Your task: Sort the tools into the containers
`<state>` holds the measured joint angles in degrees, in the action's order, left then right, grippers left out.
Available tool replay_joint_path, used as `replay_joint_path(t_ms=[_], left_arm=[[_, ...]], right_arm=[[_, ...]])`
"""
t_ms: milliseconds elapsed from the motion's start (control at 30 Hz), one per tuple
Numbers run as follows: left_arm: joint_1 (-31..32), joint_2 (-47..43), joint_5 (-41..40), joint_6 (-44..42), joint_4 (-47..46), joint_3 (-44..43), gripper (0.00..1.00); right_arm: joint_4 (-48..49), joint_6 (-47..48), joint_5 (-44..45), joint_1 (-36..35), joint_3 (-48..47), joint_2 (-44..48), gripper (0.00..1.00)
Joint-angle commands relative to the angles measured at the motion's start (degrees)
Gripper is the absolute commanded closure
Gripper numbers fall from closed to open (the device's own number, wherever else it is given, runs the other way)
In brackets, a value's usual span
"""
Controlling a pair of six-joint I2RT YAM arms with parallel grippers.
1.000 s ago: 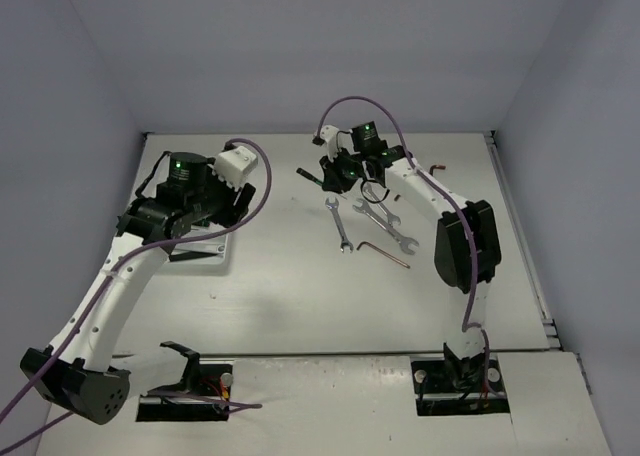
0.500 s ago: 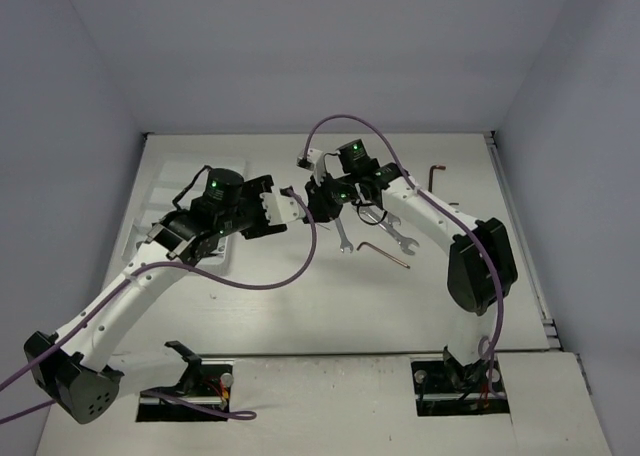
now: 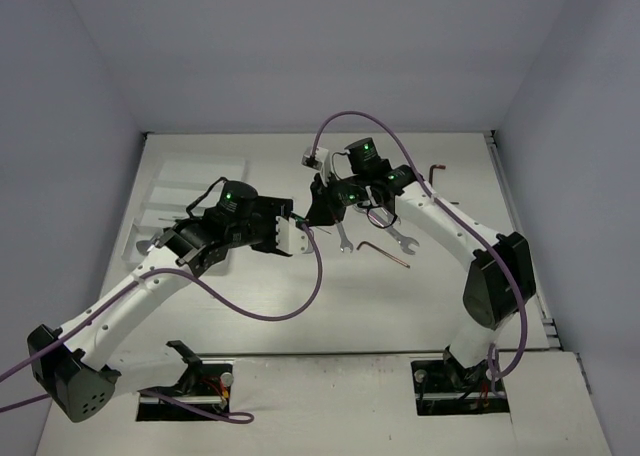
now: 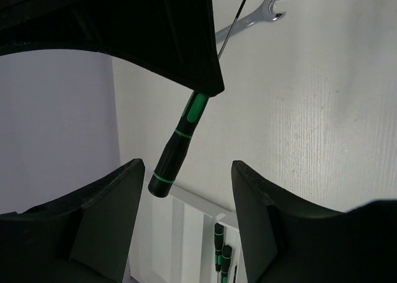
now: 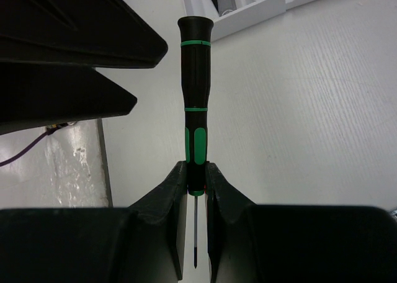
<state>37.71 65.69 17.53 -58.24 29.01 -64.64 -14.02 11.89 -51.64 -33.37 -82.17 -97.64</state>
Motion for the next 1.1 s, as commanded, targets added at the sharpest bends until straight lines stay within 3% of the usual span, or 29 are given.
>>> replay_joint_path(t_ms=[0, 600, 667, 800, 933, 1067], left_arm=[[0.3, -0.3, 0.0, -3.9, -2.7, -2.2, 0.45], [0.7, 4.1, -4.7, -9.0, -3.1, -4.4, 0.45], [0.9, 4.5, -5.1, -9.3, -3.1, -4.6, 0.49], [1.1, 5.1, -4.5, -9.3, -3.0, -4.8, 0.67], [1.1, 4.7, -3.0, -9.6, -3.0, -4.2, 0.97], [1.1, 3.8, -2.3, -10.2, -2.9, -3.0, 1.00]], right_arm=[[1.6, -0.8, -3.9, -0.3, 0.4, 3.7, 1.00], [1.6, -1.5, -5.6, -1.9, 0.1, 4.6, 1.00], [1.6, -1.5, -5.5, -2.1, 0.1, 4.4, 1.00], [1.5, -1.6, -5.6, -2.4, 0.0, 4.2, 1.00], [1.6, -1.5, -5.7, -2.7, -0.1, 3.9, 1.00], [1.7, -1.6, -5.7, -2.7, 0.1, 3.7, 1.00]])
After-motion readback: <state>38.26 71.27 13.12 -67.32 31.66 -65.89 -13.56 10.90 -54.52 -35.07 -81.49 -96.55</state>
